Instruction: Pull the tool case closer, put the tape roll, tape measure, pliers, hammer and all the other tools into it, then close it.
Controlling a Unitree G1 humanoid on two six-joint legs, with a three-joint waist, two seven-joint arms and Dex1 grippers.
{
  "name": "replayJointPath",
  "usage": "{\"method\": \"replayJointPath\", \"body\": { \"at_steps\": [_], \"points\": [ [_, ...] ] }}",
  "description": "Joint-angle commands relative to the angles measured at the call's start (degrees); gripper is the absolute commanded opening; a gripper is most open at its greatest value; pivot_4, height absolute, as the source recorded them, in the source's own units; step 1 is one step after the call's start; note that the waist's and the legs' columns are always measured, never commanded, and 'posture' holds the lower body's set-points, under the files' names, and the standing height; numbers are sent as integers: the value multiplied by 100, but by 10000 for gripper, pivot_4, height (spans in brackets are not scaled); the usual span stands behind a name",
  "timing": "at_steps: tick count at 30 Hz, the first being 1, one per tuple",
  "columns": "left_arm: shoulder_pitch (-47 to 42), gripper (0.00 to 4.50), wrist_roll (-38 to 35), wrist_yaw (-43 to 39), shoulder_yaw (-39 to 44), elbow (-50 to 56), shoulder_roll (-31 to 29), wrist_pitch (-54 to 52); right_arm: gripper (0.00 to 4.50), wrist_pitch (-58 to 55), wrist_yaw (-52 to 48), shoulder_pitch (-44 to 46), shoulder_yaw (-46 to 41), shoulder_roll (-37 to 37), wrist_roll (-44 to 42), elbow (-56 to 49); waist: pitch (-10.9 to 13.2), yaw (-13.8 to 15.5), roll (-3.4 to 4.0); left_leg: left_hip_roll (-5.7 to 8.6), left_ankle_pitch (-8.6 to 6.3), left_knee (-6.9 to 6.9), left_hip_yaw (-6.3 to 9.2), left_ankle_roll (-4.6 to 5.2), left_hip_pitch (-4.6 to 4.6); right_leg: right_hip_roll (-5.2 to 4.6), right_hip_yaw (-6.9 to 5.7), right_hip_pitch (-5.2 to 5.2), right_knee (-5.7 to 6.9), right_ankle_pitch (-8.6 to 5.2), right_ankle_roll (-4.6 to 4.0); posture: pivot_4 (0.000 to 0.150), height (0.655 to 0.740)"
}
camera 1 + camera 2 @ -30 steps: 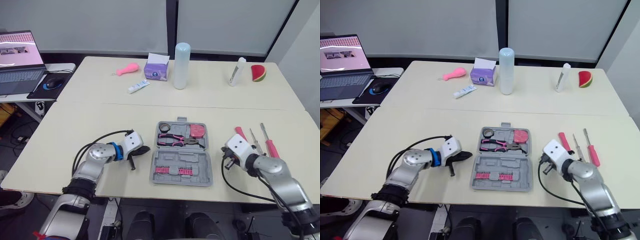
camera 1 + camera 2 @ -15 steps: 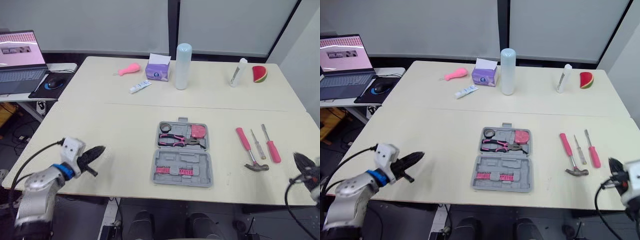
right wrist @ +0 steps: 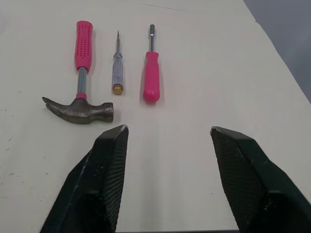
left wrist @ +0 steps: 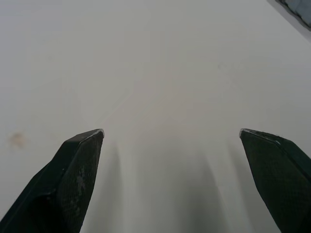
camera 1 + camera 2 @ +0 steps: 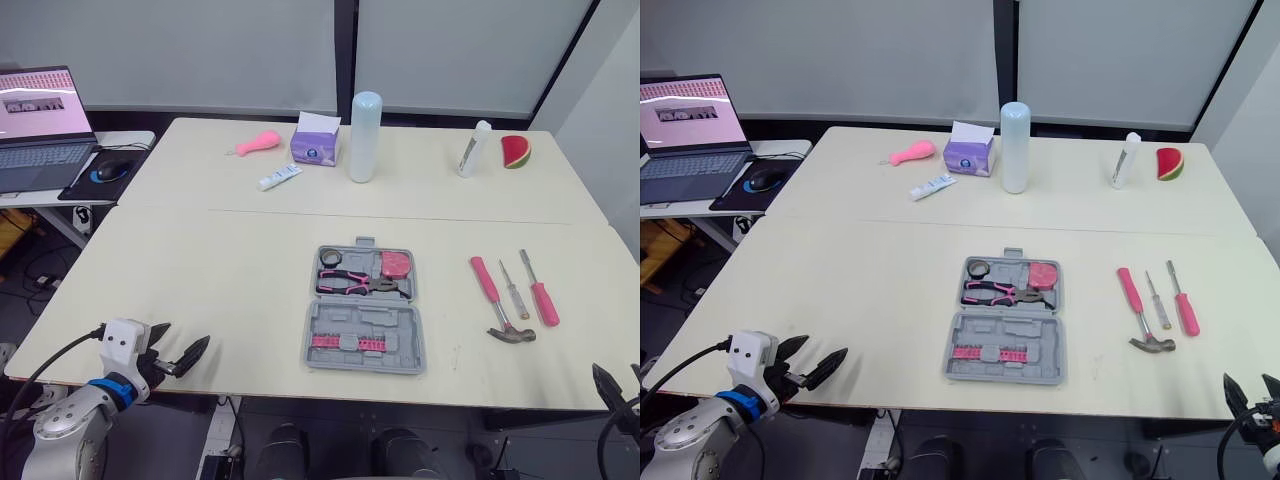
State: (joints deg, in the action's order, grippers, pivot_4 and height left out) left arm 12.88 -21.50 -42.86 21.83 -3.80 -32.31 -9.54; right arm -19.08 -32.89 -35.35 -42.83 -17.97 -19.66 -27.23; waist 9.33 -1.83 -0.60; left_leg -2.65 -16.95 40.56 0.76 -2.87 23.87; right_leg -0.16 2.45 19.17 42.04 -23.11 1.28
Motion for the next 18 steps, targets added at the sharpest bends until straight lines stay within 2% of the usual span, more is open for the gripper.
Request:
{"method": "replayJointPath", "body": {
  "at_steps": [1, 2, 3, 11, 18],
  "points": [
    [11, 45000, -63, 22, 135, 183, -42, 106, 40003, 89, 45, 1, -11, -106, -150, -99, -1, 0, 0, 0, 0, -1, 0, 0, 0, 0, 0, 0, 0, 0, 0, 1500, 6921],
    [8, 45000, -52, -9, 120, 179, -56, 133, 43470, 68, 65, 15, 1, -124, -165, -120, -1, 0, 0, 0, 0, -2, 0, 0, 0, 0, 0, 0, -2, 0, 0, 1500, 6921],
    [3, 45000, -50, -32, 109, 184, -67, 143, 44314, 37, 86, 29, 8, -147, -194, -152, -1, 0, 0, 0, 0, -3, -1, 0, 1, 0, 1, 0, -3, 0, 0, 1500, 6921],
    [-343, 45000, -42, -619, -299, 525, -336, 221, 44314, -341, 88, 417, 279, -778, -386, -579, -1, 2, -1, 1, 0, -4, -1, 0, 0, 1, 1, 0, -4, 0, 0, 1500, 6921],
    [-1097, 45000, -55, -1356, -1009, 1000, -723, 168, 44314, -1039, 220, 1137, 687, -1466, -444, -822, -1, 16, -1, 3, 1, -4, -1, -1, 3, 4, 1, -1, -7, 0, 0, 1500, 6921]
  ]
}}
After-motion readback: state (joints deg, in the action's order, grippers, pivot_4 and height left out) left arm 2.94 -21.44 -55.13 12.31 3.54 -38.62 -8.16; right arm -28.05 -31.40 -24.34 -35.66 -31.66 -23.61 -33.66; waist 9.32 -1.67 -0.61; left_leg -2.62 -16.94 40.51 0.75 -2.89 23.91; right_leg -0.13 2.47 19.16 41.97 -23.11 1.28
